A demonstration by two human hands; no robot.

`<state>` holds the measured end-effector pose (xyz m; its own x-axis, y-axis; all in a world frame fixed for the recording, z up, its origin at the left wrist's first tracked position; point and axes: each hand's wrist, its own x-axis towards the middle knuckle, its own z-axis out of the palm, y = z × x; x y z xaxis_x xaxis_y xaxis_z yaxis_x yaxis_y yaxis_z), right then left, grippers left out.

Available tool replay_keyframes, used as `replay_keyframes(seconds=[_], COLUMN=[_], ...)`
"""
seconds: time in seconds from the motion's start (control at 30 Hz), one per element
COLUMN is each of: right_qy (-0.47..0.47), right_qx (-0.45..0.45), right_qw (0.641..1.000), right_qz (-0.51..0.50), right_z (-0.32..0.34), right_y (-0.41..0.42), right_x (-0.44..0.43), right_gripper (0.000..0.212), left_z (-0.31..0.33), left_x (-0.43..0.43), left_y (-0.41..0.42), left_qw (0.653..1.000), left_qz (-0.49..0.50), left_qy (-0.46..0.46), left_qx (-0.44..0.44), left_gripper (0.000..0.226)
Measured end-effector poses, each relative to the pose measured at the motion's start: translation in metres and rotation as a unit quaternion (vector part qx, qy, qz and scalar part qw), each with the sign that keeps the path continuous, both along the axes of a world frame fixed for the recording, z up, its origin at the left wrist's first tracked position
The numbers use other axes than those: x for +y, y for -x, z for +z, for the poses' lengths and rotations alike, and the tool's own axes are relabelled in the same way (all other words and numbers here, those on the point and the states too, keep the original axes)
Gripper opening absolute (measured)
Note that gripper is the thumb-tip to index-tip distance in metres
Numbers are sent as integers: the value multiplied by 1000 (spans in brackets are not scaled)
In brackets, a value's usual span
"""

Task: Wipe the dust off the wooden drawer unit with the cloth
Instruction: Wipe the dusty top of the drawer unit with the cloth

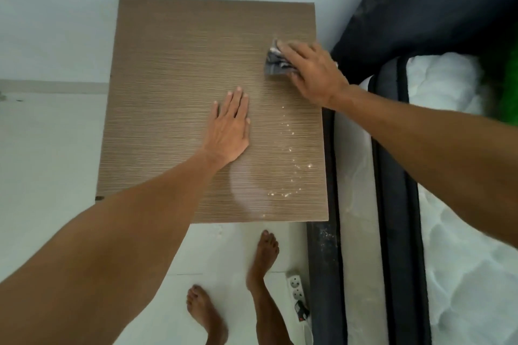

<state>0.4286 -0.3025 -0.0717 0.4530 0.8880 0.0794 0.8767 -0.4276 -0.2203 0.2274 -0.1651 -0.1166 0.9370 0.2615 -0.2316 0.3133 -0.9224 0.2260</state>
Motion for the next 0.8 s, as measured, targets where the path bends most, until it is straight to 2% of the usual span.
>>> replay_keyframes(seconds=[0.17, 0.33, 0.43, 0.53, 0.8], right_qy=[8, 35, 25, 35, 97], right_qx=[11, 16, 44, 65, 19], right_qw=[999, 995, 991, 993, 995], right_qz=[-50, -96, -121, -95, -17], right_z=[-11, -27, -35, -37, -39], right_y=[-65, -86, -69, -42, 64], right_x=[39, 61, 63, 52, -6], right_gripper=[58, 61, 62, 57, 56], left_z=[-17, -19, -17, -15, -9], left_x=[-8, -9, -9, -9, -7], left_y=[1, 2, 3, 3, 2], left_qw=[997, 996, 997, 997, 998], left_qz=[28, 35, 33, 34, 30], left_qy=[-34, -38, -41, -41, 5], left_qx=[-56, -72, -60, -55, -59], left_gripper=[54, 53, 53, 53, 53])
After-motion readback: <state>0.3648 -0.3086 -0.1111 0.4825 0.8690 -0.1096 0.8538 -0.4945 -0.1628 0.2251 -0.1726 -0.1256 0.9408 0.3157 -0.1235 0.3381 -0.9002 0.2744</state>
